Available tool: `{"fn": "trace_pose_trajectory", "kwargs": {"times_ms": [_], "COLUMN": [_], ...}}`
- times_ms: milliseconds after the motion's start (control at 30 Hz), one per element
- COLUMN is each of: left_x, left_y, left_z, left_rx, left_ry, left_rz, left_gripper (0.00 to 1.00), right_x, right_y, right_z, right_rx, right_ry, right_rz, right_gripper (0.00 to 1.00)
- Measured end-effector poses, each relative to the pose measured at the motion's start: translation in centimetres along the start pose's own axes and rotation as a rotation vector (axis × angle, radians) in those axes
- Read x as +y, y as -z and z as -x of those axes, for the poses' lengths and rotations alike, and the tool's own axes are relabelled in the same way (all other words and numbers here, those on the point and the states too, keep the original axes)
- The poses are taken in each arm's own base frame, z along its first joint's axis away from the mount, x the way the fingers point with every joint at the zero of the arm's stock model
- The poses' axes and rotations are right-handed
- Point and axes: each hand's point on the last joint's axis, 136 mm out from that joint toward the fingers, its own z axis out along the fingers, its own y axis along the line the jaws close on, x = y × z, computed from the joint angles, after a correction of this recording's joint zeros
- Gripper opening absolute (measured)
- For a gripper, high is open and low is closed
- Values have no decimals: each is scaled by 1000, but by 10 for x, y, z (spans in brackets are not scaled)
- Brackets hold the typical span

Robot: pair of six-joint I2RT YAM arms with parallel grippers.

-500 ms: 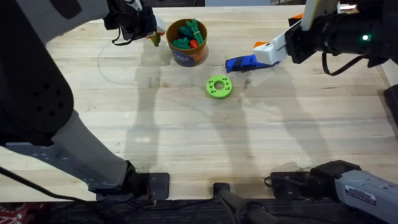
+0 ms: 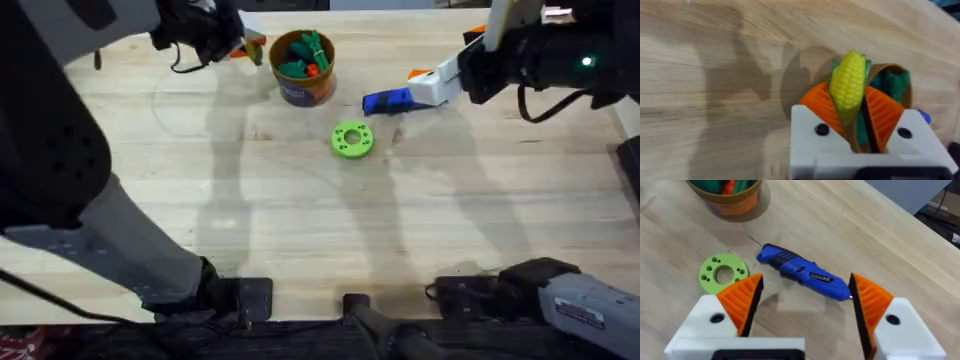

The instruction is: Pick up the gripper from the table and insert it into the empty holder that is missing its gripper. Then pick up a screw, insert it into the mounting hole, and use the screwdriver to tighten it. Finally, clean up the table by picking up the vegetable and placing it into the bucket.

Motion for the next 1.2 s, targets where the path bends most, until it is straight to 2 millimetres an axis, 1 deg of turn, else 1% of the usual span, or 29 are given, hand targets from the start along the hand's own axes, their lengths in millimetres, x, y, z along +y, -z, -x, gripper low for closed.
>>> {"fn": "trace_pose_trajectory", "kwargs": {"times_ms": [67,133,233,300,367,400,500,633,700,767,833,933,1033,1100,1200], "left_x": [-7,-22,-51,-71,-91,-98,-111,-117,-116,-112,-109,-109,-106,-102,-95], "left_y": [10,23,43,54,58,57,45,30,27,26,25,26,25,21,11], "left_z": [5,10,16,15,7,2,-23,-45,-55,-59,-56,-42,-35,-34,-38], "left_rx": [-18,-44,-86,-96,-86,-74,-13,23,40,50,31,-24,-54,-53,-29], "left_ry": [4,-12,-58,-91,-126,-138,-174,-243,-267,-276,-284,-294,-298,-295,-291], "left_rz": [-22,-51,-94,-124,-149,-155,-124,-47,-2,34,57,71,88,98,117], "left_gripper": [275,275,275,275,275,275,275,275,275,275,275,275,275,275,275], "right_x": [0,0,0,0,0,0,0,0,0,0,0,0,0,0,0], "right_y": [0,0,0,0,0,0,0,0,0,0,0,0,0,0,0], "right_z": [0,0,-1,-1,-1,-1,-1,-1,-1,-1,-1,-1,-1,-1,-1], "right_rx": [0,1,2,2,2,2,3,3,3,3,3,4,4,4,4], "right_ry": [0,0,0,0,0,0,0,0,-1,-1,0,0,-1,0,0], "right_rz": [0,0,1,1,1,1,1,1,1,1,1,1,1,1,1], "right_gripper": [990,990,990,990,990,990,990,990,990,990,990,990,990,990,990]}}
